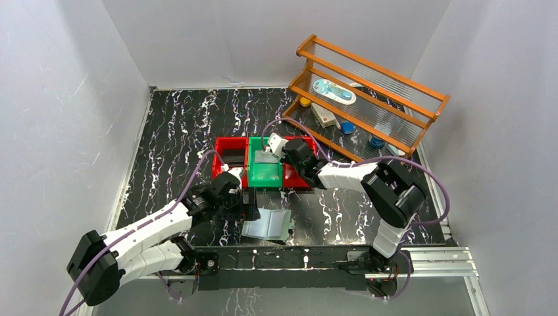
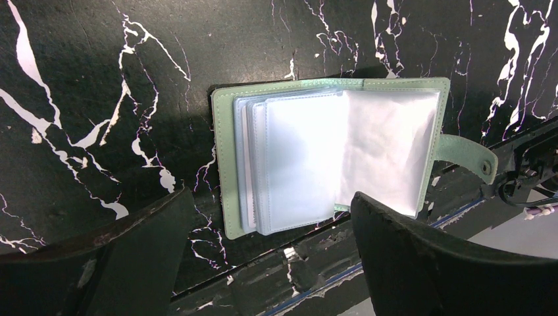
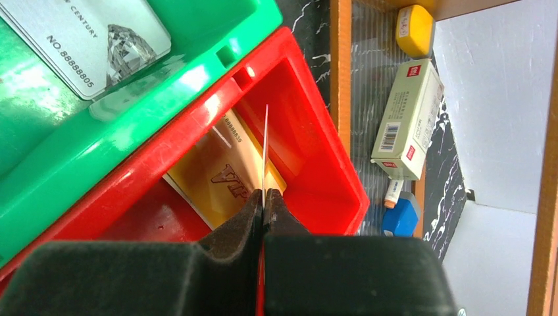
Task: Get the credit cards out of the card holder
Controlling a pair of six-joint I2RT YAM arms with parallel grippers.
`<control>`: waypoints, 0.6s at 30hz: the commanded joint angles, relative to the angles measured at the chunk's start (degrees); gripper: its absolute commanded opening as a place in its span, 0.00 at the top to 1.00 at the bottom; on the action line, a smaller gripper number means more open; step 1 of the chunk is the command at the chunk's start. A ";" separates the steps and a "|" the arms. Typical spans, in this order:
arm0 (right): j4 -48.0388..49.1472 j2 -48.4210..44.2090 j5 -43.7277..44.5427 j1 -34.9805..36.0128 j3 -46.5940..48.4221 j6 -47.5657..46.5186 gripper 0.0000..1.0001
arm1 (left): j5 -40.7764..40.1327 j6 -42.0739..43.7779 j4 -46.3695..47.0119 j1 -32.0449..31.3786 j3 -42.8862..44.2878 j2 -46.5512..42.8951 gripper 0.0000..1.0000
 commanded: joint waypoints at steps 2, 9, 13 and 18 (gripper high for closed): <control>4.45 2.99 1.79 -0.36 2.61 -3.44 0.96 | -0.04 0.15 -1.28 0.05 -0.14 -1.62 0.11; 3.14 3.00 1.05 -0.38 2.21 -2.55 0.87 | -0.17 0.06 -1.56 0.04 -0.33 -1.93 0.11; 1.69 1.75 -0.67 -0.51 1.97 -1.17 0.72 | -0.22 0.15 -1.56 0.01 -0.25 -1.71 0.11; 1.06 0.74 -2.59 -1.27 1.73 0.42 0.60 | -0.04 0.11 -1.56 0.01 -0.33 -1.41 0.11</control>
